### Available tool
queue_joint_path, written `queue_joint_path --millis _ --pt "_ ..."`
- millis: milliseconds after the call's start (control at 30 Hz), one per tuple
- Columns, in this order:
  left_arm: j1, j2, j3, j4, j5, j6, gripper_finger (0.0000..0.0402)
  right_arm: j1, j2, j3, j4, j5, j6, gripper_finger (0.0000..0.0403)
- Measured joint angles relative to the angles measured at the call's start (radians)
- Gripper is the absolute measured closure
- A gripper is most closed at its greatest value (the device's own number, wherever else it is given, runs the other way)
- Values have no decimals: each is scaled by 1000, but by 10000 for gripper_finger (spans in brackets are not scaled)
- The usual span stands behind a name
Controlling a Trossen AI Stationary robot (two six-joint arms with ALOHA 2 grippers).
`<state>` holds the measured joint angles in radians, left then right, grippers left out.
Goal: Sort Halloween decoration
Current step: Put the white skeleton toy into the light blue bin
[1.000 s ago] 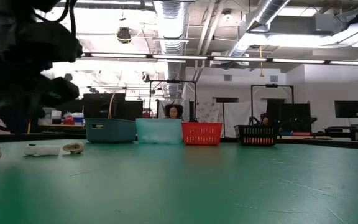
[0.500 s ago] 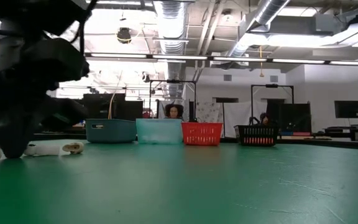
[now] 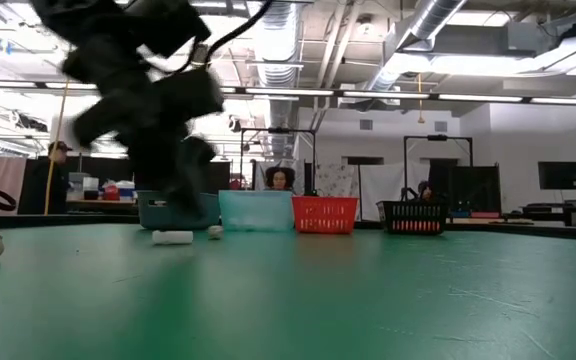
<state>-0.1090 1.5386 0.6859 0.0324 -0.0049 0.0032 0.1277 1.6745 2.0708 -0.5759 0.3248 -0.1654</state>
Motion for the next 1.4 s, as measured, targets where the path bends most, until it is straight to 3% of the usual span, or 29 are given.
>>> queue_joint_path --millis 100,200,300,467,600,733,967,1200,1400 --pt "23 -3 68 9 43 3 401 1 0 0 -1 0 0 388" --pt "20 -8 139 -94 109 -13 402 2 -1 0 -46 5 3 388" --pt "17 -57 205 -211 131 -44 402 5 -3 0 -175 128 50 390" --pt "14 -255 225 -324 83 -64 402 2 -20 -4 -421 172 121 401" --pt "13 -480 227 -352 -33 -106 402 16 -42 -65 -424 130 129 401" --pt "-18 -667 227 -397 -139 -164 402 16 -76 -204 -326 72 108 402" --pt "-98 -876 227 -435 -339 -202 402 -49 -320 -585 138 -39 111 403" --pt "-127 -988 226 -484 -351 -226 402 -134 -553 -898 434 -138 205 403" --pt "-127 -1025 226 -516 -374 -226 402 -118 -537 -1084 611 -152 288 403"
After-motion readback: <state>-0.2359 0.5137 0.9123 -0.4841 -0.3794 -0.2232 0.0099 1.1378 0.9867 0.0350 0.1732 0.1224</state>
